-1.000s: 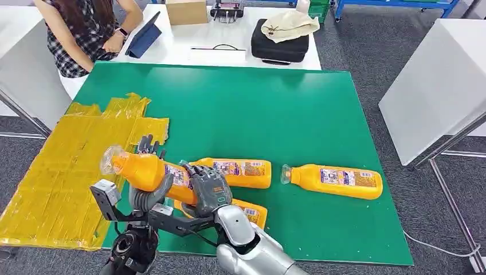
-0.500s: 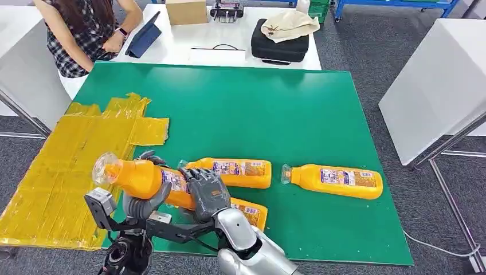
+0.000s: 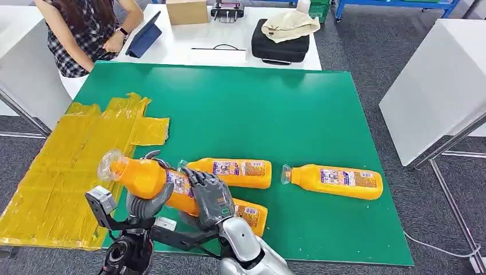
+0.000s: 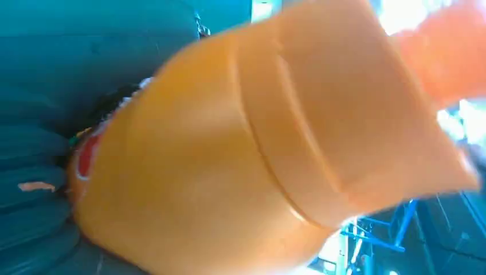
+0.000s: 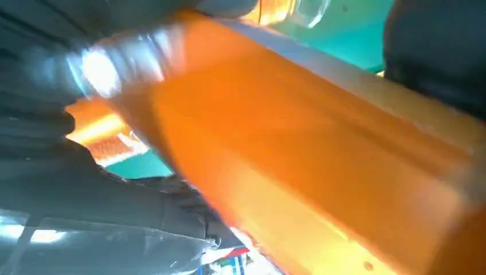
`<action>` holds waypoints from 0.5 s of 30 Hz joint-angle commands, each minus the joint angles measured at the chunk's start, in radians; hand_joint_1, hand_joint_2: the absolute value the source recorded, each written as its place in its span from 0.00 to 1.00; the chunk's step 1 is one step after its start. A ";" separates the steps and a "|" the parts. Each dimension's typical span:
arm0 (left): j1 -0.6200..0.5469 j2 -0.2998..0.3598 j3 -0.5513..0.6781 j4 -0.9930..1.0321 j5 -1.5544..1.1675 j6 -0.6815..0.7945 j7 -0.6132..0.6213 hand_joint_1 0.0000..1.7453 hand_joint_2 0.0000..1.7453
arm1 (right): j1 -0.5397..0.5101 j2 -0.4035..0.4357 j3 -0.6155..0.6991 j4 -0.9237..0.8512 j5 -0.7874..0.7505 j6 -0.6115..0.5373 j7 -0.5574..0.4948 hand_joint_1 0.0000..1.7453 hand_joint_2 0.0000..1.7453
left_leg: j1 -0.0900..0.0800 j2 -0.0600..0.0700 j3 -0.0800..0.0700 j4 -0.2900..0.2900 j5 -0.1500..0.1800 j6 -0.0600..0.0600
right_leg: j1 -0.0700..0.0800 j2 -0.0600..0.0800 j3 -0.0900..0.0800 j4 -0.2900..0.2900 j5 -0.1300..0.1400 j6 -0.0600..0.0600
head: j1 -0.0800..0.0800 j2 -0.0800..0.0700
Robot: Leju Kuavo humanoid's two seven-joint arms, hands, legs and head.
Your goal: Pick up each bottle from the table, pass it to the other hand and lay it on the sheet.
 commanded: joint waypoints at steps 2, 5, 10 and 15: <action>-0.030 -0.020 0.191 -0.233 -0.003 0.094 -0.020 1.00 1.00 | 0.199 -0.217 -0.177 -0.409 -0.114 -0.126 -0.125 0.00 0.00 | 0.000 -0.005 0.002 0.001 -0.001 0.000 | 0.001 -0.007 0.005 0.000 -0.003 0.001 | 0.000 0.000; -0.039 -0.022 0.249 -0.328 -0.141 0.259 -0.071 1.00 1.00 | 0.290 -0.253 -0.225 -0.566 -0.137 -0.092 -0.147 0.00 0.00 | 0.001 -0.004 -0.002 0.001 -0.001 0.000 | 0.001 -0.005 0.001 0.001 -0.001 0.000 | 0.000 0.000; -0.070 0.026 0.244 -0.335 -0.520 0.584 -0.045 1.00 1.00 | 0.393 -0.271 -0.233 -0.705 -0.091 -0.014 -0.106 0.00 0.00 | 0.001 -0.004 -0.001 0.001 -0.001 0.000 | 0.001 -0.005 0.002 0.001 -0.002 0.000 | 0.000 0.000; -0.130 0.123 0.188 -0.099 -1.177 0.834 0.142 1.00 1.00 | 0.416 -0.328 -0.201 -0.731 -0.100 0.056 -0.046 0.00 0.00 | -0.001 -0.004 0.003 -0.002 0.000 -0.001 | -0.001 -0.005 0.005 -0.001 -0.001 0.000 | 0.000 0.000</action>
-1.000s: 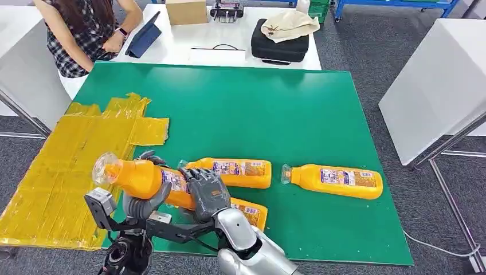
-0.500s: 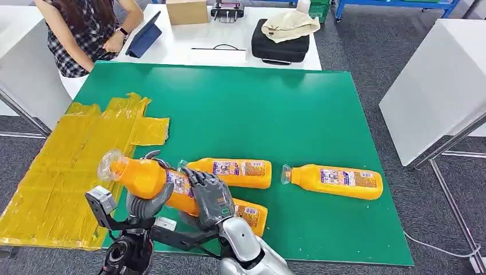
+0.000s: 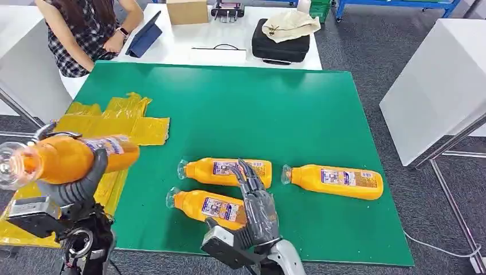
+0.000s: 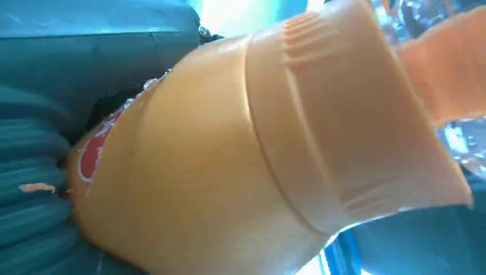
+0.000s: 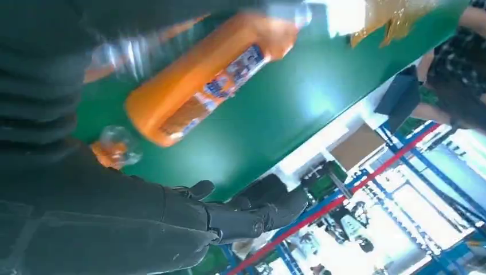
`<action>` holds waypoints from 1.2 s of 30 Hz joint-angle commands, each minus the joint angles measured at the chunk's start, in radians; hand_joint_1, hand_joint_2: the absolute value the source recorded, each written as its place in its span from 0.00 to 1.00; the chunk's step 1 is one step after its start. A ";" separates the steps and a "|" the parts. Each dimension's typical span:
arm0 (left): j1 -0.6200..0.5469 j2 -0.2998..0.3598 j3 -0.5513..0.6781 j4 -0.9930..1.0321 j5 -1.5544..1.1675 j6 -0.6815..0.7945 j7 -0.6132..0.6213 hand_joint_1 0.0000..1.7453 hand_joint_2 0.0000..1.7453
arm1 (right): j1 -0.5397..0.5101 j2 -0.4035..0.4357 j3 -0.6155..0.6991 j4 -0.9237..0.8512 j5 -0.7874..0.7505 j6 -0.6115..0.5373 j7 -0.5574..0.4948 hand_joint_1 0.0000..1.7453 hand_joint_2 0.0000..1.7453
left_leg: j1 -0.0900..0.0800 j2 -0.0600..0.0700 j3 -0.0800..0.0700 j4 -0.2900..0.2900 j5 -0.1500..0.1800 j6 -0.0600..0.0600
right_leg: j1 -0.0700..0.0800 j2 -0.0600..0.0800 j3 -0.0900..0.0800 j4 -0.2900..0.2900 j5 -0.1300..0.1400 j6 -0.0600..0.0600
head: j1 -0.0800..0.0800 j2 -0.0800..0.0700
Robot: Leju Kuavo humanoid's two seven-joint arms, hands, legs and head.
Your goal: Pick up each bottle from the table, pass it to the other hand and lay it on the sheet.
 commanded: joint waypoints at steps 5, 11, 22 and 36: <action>-0.189 0.145 -0.058 0.505 -1.081 0.220 0.410 1.00 1.00 | 0.087 -0.130 0.005 -0.156 0.020 0.139 0.111 0.00 1.00 | -0.001 -0.002 0.004 -0.002 0.001 -0.001 | -0.001 -0.003 0.004 -0.001 0.000 0.000 | 0.000 0.000; -0.367 0.180 -0.175 1.088 -1.227 0.238 0.596 1.00 1.00 | 0.067 -0.114 0.032 -0.115 0.023 0.162 0.109 0.00 1.00 | -0.002 -0.005 0.006 -0.004 0.005 -0.002 | -0.002 -0.006 0.005 -0.002 0.002 -0.003 | 0.000 0.000; -0.420 0.192 -0.159 1.201 -1.221 0.141 0.602 1.00 1.00 | 0.053 -0.112 0.035 -0.061 0.039 0.218 0.143 0.00 1.00 | 0.000 0.000 0.003 -0.001 0.003 -0.003 | 0.000 -0.001 0.002 0.000 0.002 -0.004 | 0.000 0.000; -0.495 0.197 -0.022 1.235 -1.211 0.181 0.582 0.00 0.00 | 0.014 -0.082 0.012 0.110 0.130 0.305 0.294 0.00 1.00 | 0.000 0.001 0.003 -0.001 0.003 -0.003 | 0.001 -0.001 0.002 0.001 0.002 -0.004 | 0.000 0.000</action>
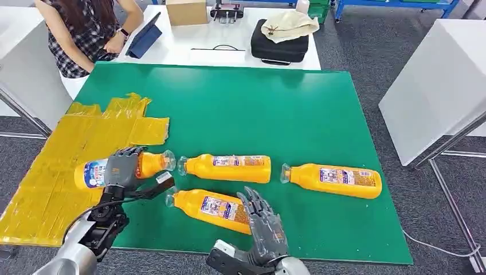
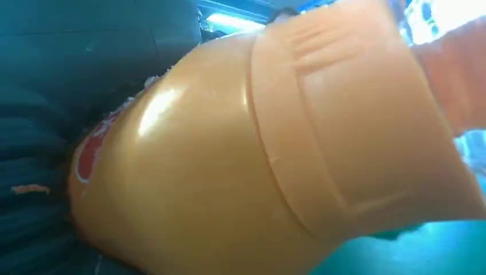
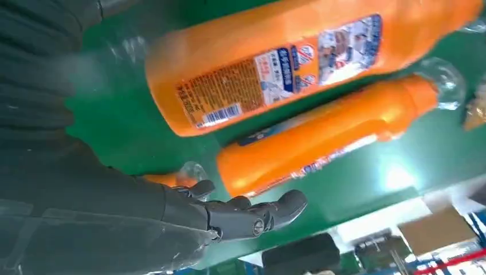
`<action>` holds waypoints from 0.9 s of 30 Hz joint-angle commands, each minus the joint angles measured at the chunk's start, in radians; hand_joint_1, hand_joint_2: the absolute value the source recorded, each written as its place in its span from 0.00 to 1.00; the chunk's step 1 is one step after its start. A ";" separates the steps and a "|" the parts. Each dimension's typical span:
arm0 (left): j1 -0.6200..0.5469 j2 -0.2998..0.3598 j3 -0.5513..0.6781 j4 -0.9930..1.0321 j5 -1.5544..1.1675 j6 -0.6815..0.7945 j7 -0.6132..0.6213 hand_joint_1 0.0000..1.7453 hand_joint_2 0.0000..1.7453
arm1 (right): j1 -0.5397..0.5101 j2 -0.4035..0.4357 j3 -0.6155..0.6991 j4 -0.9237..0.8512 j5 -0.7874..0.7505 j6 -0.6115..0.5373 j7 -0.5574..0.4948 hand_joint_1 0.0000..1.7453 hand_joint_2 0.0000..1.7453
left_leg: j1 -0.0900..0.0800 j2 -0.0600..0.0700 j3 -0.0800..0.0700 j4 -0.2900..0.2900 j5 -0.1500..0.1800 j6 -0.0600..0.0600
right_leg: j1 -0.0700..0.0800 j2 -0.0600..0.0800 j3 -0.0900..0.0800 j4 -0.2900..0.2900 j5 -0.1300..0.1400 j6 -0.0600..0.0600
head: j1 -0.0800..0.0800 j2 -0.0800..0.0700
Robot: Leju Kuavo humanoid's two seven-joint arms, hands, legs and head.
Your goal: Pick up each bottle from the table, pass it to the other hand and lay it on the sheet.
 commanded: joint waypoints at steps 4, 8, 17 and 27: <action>-0.105 -0.004 0.092 0.091 -0.015 0.061 -0.031 0.00 0.00 | -0.061 0.009 -0.007 0.213 0.038 0.053 0.083 0.00 1.00 | 0.000 -0.002 0.003 0.000 0.000 0.000 | 0.001 -0.004 0.004 -0.001 -0.002 0.000 | 0.000 0.000; -0.143 -0.014 0.116 0.102 0.025 0.092 -0.102 0.00 0.00 | -0.088 0.044 -0.030 0.303 0.041 0.072 0.096 0.00 1.00 | 0.001 -0.001 0.000 0.000 0.001 0.000 | 0.001 -0.001 0.001 -0.001 0.000 0.000 | 0.000 0.000; -0.174 -0.064 0.144 0.102 0.108 0.068 -0.195 0.00 0.00 | -0.122 0.092 -0.049 0.411 0.059 0.067 0.098 0.00 1.00 | 0.000 -0.002 0.002 0.000 0.001 0.000 | 0.001 -0.003 0.003 -0.001 -0.001 0.000 | 0.000 0.000; -0.178 -0.089 0.167 0.080 0.193 0.050 -0.278 0.00 0.00 | -0.143 0.123 -0.053 0.377 0.093 0.028 0.088 0.00 0.00 | 0.000 -0.002 0.002 0.000 0.001 0.000 | 0.000 -0.003 0.003 0.000 -0.001 0.000 | 0.000 0.000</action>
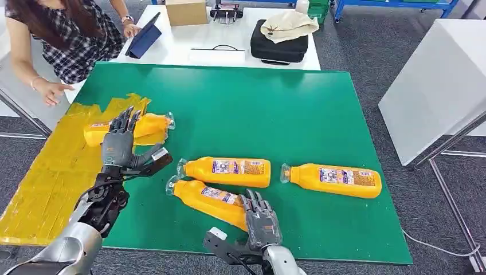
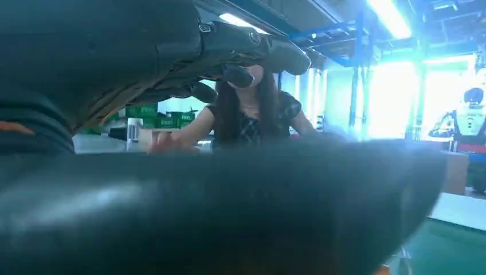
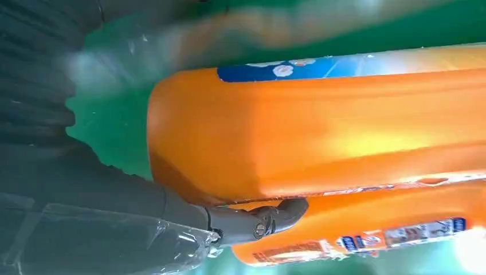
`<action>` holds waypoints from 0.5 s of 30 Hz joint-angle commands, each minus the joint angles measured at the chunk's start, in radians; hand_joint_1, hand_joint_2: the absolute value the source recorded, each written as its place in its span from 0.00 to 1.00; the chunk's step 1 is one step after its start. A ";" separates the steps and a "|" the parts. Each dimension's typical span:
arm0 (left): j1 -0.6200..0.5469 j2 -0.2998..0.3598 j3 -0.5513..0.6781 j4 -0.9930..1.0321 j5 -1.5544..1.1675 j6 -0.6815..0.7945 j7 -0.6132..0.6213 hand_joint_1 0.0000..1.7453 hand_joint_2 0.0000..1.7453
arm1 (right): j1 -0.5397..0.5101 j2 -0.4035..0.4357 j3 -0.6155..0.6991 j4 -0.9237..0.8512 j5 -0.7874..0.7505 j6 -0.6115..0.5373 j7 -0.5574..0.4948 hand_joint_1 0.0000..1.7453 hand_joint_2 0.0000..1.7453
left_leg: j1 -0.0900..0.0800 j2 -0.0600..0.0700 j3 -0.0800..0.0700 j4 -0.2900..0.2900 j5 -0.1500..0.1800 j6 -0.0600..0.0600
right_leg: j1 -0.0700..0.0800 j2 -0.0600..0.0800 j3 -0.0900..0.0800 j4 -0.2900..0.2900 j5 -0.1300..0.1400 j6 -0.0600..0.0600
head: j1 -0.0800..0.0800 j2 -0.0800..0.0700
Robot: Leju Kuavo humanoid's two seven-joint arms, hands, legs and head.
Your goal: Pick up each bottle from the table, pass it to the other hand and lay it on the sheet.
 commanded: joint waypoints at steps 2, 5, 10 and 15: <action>-0.051 -0.060 0.062 0.019 0.085 -0.020 -0.084 0.00 0.00 | -0.042 0.034 -0.025 0.025 0.027 -0.003 -0.010 0.00 0.00 | 0.000 -0.002 0.001 0.000 0.000 0.000 | 0.000 -0.003 0.002 0.000 -0.001 0.000 | 0.000 0.000; -0.034 -0.085 0.049 -0.036 0.126 -0.029 -0.112 0.00 0.00 | -0.066 0.062 -0.029 0.030 0.022 0.010 -0.028 0.00 0.00 | 0.000 -0.002 0.001 0.001 -0.001 0.000 | 0.000 -0.004 0.002 0.002 -0.002 0.001 | 0.000 0.000; -0.019 -0.092 0.006 -0.072 0.169 -0.031 -0.120 0.00 0.00 | -0.082 0.078 -0.004 0.090 -0.023 0.001 -0.065 0.00 0.00 | 0.000 -0.001 0.001 0.000 0.000 0.000 | 0.000 -0.003 0.002 0.000 -0.001 0.001 | 0.000 0.000; 0.010 -0.064 0.002 -0.084 0.221 -0.020 -0.116 0.00 0.00 | -0.039 0.042 0.036 -0.033 -0.018 -0.027 -0.078 0.00 0.00 | 0.000 0.000 0.001 0.000 -0.001 0.000 | 0.000 -0.001 0.002 0.000 -0.001 0.000 | 0.000 0.000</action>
